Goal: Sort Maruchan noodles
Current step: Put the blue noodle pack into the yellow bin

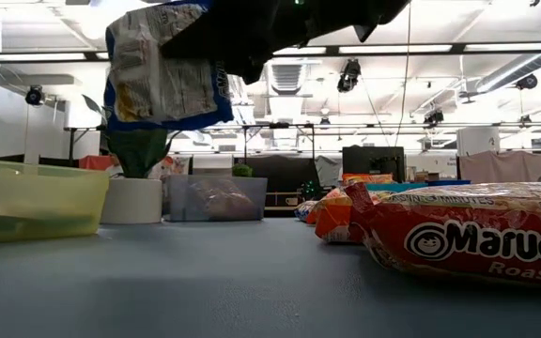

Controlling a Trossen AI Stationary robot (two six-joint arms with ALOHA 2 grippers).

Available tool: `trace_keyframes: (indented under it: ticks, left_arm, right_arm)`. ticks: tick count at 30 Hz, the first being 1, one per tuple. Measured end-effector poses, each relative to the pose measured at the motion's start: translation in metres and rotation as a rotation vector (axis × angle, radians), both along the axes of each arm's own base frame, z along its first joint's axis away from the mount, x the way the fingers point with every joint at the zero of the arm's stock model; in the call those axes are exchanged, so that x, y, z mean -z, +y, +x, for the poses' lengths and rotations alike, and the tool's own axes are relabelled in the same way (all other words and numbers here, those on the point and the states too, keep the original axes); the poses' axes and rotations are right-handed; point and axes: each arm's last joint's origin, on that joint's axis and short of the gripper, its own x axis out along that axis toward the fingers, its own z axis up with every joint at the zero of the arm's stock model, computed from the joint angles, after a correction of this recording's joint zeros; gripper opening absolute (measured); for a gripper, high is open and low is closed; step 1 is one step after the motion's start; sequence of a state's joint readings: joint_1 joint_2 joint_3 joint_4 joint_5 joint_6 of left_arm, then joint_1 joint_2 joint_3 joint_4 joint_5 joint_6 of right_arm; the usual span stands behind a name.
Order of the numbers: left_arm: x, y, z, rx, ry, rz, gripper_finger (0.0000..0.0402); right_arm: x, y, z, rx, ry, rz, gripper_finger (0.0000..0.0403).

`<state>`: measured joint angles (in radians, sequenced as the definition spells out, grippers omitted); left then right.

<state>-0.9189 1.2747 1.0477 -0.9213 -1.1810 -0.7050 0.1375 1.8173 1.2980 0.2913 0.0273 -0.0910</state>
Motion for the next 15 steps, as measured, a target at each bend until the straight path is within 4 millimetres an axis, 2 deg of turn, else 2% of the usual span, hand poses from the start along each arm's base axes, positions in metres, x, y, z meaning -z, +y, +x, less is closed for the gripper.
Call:
trace_keyframes:
  ticks: [7, 15]
  left_arm:
    - [0.002, 0.004, -0.005, -0.025, -0.027, 0.1, 0.0034]
    - [-0.012, 0.019, -0.015, -0.099, -0.163, 0.242, 0.0034]
  right_arm:
    - [0.004, 0.0, 0.011, 0.034, -0.036, -0.013, 0.0132]
    - [0.002, 0.001, 0.026, 0.078, -0.064, -0.066, 0.0132]
